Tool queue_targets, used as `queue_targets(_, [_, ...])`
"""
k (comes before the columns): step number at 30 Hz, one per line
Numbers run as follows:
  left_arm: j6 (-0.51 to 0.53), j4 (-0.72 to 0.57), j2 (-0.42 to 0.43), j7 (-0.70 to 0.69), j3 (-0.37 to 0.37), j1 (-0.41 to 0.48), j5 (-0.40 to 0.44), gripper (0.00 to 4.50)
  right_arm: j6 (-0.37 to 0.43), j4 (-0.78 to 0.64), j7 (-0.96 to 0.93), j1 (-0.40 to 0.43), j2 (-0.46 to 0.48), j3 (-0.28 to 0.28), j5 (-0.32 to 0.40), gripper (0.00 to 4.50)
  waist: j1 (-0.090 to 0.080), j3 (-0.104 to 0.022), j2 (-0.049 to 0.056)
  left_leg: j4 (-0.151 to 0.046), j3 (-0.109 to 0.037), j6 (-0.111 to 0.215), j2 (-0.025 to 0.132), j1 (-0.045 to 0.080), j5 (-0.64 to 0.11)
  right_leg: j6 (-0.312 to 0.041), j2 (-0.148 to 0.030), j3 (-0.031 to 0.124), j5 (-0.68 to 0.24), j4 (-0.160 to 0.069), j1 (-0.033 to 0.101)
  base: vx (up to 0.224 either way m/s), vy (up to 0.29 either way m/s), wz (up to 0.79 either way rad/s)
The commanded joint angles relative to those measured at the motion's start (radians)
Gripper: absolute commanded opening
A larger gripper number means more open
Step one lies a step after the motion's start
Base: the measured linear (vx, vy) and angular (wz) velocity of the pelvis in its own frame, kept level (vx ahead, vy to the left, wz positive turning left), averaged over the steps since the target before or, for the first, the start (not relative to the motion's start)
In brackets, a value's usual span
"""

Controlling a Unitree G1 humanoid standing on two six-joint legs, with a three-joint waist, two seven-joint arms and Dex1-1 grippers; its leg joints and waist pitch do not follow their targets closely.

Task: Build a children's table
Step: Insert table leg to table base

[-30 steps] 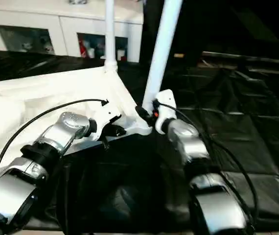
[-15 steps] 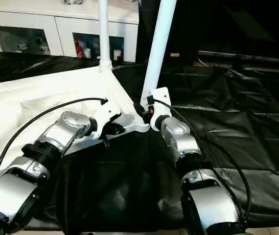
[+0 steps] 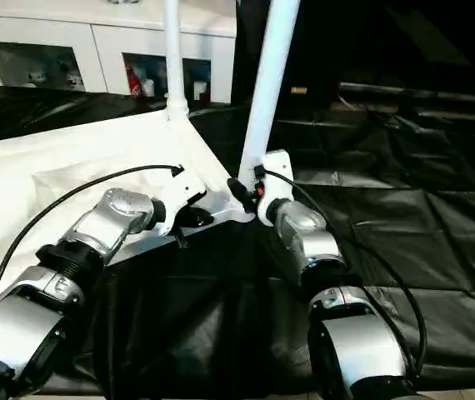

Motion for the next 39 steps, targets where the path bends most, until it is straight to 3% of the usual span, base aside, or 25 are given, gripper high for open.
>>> queue_targets(1, [-0.013,-0.020,-0.009,0.020,0.002,-0.017,0.006,0.00,0.035,0.030,0.032,0.031,0.018,0.023,0.001,3.13,0.001,-0.046,0.009,-0.083,-0.042,-0.024,0.076,0.032,-0.311,-0.207,-0.091,0.050,-0.200,-0.085,0.014,0.000,0.000,0.00])
queue_targets(6, [-0.020,-0.028,-0.007,0.012,0.000,-0.011,0.007,0.00,0.018,0.011,0.069,0.033,0.014,0.006,0.008,3.57,0.001,-0.045,0.008,-0.085,-0.043,-0.030,0.078,0.033,-0.325,-0.198,-0.091,0.051,-0.234,-0.088,0.013,0.000,0.000,0.00])
queue_targets(8, [-0.026,-0.033,-0.004,0.005,-0.002,-0.006,0.009,0.00,0.006,-0.001,0.084,0.036,0.009,0.007,0.006,3.85,0.002,-0.046,0.009,-0.085,-0.043,-0.030,0.079,0.033,-0.316,-0.203,-0.092,0.050,-0.215,-0.085,0.013,0.000,0.000,0.00])
queue_targets(12, [-0.049,-0.046,0.004,-0.013,-0.005,0.007,0.008,0.00,-0.009,-0.049,0.143,0.052,-0.012,0.026,-0.005,4.00,0.003,-0.046,0.007,-0.082,-0.040,-0.015,0.078,0.030,-0.279,-0.215,-0.091,0.050,-0.155,-0.080,0.018,0.000,0.000,0.00])
queue_targets(17, [-0.094,-0.080,0.031,-0.053,-0.014,0.036,0.007,0.00,-0.009,-0.166,0.273,0.107,-0.082,0.080,-0.026,4.00,0.009,-0.054,0.003,-0.067,-0.036,0.050,0.074,0.024,-0.145,-0.244,-0.087,0.046,0.049,-0.057,0.031,0.000,0.000,0.00])
queue_targets(22, [-0.184,-0.120,0.058,-0.117,-0.012,0.075,-0.015,0.00,-0.005,-0.291,0.434,0.189,-0.185,0.129,-0.029,4.00,0.025,-0.055,0.001,-0.058,-0.034,0.088,0.077,0.027,-0.126,-0.251,-0.088,0.045,0.075,-0.055,0.035,0.000,0.000,0.00])
queue_targets(24, [-0.226,-0.146,0.072,-0.169,-0.014,0.097,-0.031,0.00,0.016,-0.354,0.503,0.225,-0.223,0.140,-0.015,4.00,0.029,-0.053,0.005,-0.059,-0.034,0.088,0.076,0.026,-0.128,-0.250,-0.086,0.044,0.069,-0.056,0.034,0.000,0.000,0.00])
queue_targets(25, [-0.236,-0.153,0.077,-0.185,-0.016,0.103,-0.035,0.00,0.024,-0.369,0.518,0.233,-0.232,0.141,-0.012,4.00,0.032,-0.053,0.002,-0.061,-0.033,0.081,0.079,0.027,-0.147,-0.248,-0.085,0.043,0.042,-0.058,0.034,0.000,0.000,0.00])
queue_targets(26, [-0.236,-0.165,0.084,-0.206,-0.020,0.111,-0.038,0.00,0.031,-0.390,0.538,0.243,-0.245,0.146,-0.008,4.00,0.032,-0.052,0.007,-0.062,-0.034,0.077,0.079,0.027,-0.153,-0.248,-0.085,0.043,0.030,-0.057,0.033,0.000,0.000,0.00])
queue_targets(28, [-0.235,-0.185,0.100,-0.250,-0.030,0.125,-0.042,0.00,0.043,-0.431,0.581,0.266,-0.272,0.155,0.000,4.00,0.032,-0.050,0.007,-0.066,-0.035,0.057,0.082,0.029,-0.177,-0.249,-0.083,0.042,0.000,-0.060,0.032,0.000,0.000,0.00])
queue_targets(31, [-0.236,-0.198,0.109,-0.279,-0.031,0.133,-0.049,0.00,0.057,-0.467,0.610,0.286,-0.295,0.164,0.009,4.00,0.031,-0.053,0.009,-0.064,-0.034,0.046,0.079,0.030,-0.178,-0.258,-0.084,0.043,0.010,-0.057,0.030,0.000,0.000,0.00])
queue_targets(39, [-0.221,-0.245,0.137,-0.363,-0.025,0.155,-0.078,0.00,0.095,-0.543,0.672,0.329,-0.339,0.181,0.009,4.00,0.039,-0.056,0.010,-0.058,-0.033,0.058,0.077,0.029,-0.150,-0.267,-0.083,0.041,0.061,-0.050,0.033,0.000,0.000,0.00])
